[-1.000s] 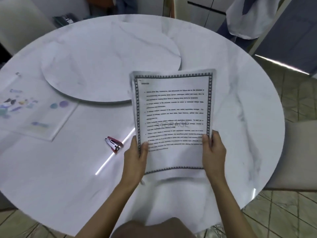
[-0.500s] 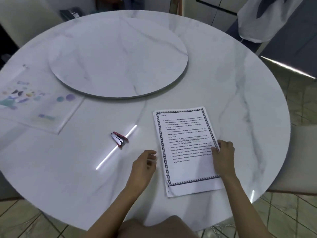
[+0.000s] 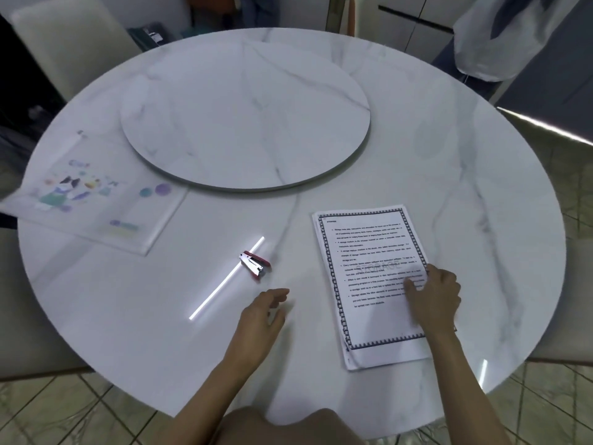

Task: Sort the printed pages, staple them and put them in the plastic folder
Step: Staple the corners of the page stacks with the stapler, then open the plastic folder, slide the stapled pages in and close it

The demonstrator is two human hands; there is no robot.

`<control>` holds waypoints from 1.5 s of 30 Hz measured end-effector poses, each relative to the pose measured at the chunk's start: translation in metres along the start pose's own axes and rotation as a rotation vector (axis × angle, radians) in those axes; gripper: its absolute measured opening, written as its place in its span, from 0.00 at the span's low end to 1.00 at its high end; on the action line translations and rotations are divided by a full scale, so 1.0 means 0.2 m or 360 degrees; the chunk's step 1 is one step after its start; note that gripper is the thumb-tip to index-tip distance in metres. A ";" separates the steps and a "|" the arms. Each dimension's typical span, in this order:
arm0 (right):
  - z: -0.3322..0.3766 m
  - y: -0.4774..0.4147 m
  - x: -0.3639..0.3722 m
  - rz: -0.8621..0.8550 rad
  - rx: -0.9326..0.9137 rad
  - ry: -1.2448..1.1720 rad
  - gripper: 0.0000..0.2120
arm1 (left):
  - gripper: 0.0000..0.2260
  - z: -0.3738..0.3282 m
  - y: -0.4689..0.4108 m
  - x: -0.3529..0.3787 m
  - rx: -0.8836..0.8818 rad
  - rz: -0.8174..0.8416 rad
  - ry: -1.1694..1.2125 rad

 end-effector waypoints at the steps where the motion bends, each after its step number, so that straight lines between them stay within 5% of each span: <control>1: -0.01 0.00 0.00 0.0038 0.0064 0.0053 0.31 | 0.15 0.01 -0.01 -0.02 -0.0026 0.0005 0.0020; 5: -0.02 0.00 -0.01 0.0157 0.0193 0.0112 0.39 | 0.14 0.04 -0.02 -0.05 -0.0042 0.0052 0.0066; 14: 0.02 -0.03 -0.05 0.0306 0.0220 0.0232 0.39 | 0.15 0.09 -0.05 -0.19 -0.0001 0.0129 0.0047; 22: 0.15 0.06 -0.01 0.0030 0.0188 0.0160 0.31 | 0.15 0.28 -0.20 -0.63 0.0037 -0.0170 -0.0062; 34: 1.24 0.30 0.37 0.0126 -0.0807 -0.0173 0.20 | 0.19 0.65 -0.42 -1.34 -0.0109 -0.0416 -0.0403; 39: 1.69 0.55 0.66 0.0390 -0.1330 -0.0072 0.21 | 0.23 0.75 -0.49 -1.44 -0.0189 -0.0366 -0.0532; 45: 1.91 0.75 0.90 0.0533 -0.1617 0.0180 0.21 | 0.25 0.82 -0.47 -1.41 -0.0269 -0.0206 -0.0732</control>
Point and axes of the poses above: each hand's wrist, its own y-axis away from the middle knuckle, its own x-axis out of the palm, z = x × y, the point moved 2 cm from there along -y, towards the middle knuckle, and after that the axes turned 2 degrees about y, right-handed, at the moved point
